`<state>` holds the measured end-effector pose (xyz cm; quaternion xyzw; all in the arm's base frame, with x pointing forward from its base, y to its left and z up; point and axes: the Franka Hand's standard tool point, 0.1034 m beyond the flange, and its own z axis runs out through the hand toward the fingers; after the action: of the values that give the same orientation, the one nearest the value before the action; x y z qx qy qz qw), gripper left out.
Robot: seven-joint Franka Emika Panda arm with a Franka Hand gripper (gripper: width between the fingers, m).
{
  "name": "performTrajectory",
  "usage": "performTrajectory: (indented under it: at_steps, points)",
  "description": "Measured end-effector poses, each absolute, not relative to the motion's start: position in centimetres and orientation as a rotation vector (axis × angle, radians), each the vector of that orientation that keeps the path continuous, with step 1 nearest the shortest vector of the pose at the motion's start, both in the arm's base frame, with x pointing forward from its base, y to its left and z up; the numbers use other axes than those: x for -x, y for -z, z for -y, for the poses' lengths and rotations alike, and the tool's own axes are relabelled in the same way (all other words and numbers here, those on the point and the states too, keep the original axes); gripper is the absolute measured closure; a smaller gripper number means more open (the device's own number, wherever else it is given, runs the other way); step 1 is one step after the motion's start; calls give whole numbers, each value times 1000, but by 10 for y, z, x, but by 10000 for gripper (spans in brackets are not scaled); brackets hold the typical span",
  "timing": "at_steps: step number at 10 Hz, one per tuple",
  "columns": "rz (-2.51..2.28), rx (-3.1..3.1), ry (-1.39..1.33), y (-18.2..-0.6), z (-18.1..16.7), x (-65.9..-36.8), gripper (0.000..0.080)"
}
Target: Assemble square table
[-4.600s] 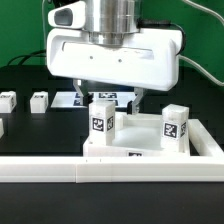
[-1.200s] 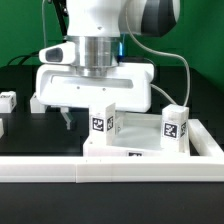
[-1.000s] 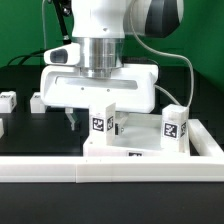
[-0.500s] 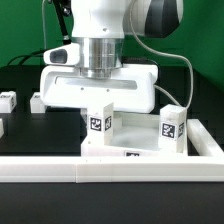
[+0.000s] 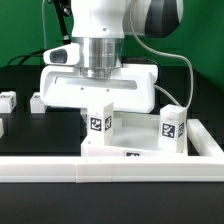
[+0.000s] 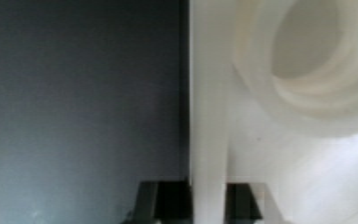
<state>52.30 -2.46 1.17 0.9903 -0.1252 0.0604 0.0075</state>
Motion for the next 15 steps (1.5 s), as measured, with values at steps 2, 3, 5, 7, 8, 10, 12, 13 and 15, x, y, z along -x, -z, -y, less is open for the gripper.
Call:
performTrajectory:
  at_steps: [2,3,5,7,8,10,12,13,15]
  points:
    - [391,-3096,-189,-12,25,-523,741]
    - [378,-3097,-189,-12,25,-523,741]
    - [341,-3099,-193,-12,25,-524,741]
    - [164,-3102,-201,-13,27,-526,741]
    - [88,-3101,-202,-14,28,-526,741]
    - [-84,-3091,-204,-15,29,-528,741]
    - [-198,-3078,-205,-16,30,-530,741]
    - [-348,-3053,-202,-18,31,-533,739]
    - [-546,-3003,-203,-21,34,-541,739]
